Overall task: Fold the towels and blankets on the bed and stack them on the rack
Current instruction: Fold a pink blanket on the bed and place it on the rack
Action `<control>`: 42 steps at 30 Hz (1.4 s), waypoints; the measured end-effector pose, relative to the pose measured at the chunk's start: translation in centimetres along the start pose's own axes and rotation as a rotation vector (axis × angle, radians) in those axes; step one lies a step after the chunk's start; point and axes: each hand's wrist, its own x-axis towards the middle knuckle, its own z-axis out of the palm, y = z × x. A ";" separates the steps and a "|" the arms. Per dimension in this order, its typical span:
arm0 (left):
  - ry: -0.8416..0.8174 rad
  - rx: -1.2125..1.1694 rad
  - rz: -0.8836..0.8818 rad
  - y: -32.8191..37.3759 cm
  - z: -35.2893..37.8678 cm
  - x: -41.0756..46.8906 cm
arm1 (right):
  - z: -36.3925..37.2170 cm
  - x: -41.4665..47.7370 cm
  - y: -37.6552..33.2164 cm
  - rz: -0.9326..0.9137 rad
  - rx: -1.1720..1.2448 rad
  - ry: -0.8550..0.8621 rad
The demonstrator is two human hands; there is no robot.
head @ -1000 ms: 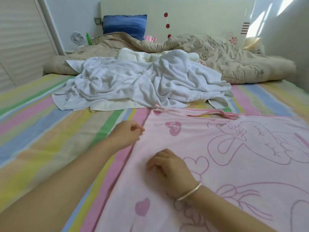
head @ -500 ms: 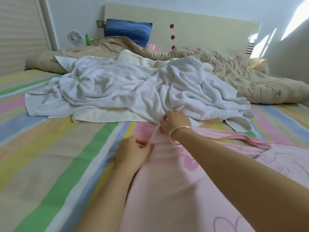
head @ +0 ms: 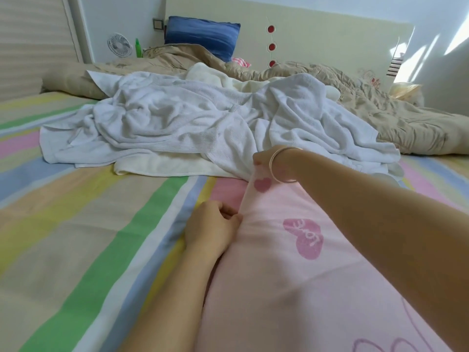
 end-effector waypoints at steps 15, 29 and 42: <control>0.061 0.031 0.005 -0.2 0.5 0.4 | 4.6 5.2 2.1 0.005 0.502 0.294; 0.204 0.714 0.271 3.2 1.7 -0.2 | 3.2 -3.8 15.8 -0.002 0.171 0.475; -0.086 1.013 0.596 11.7 7.8 6.1 | 3.6 -5.1 30.3 0.263 -0.003 0.363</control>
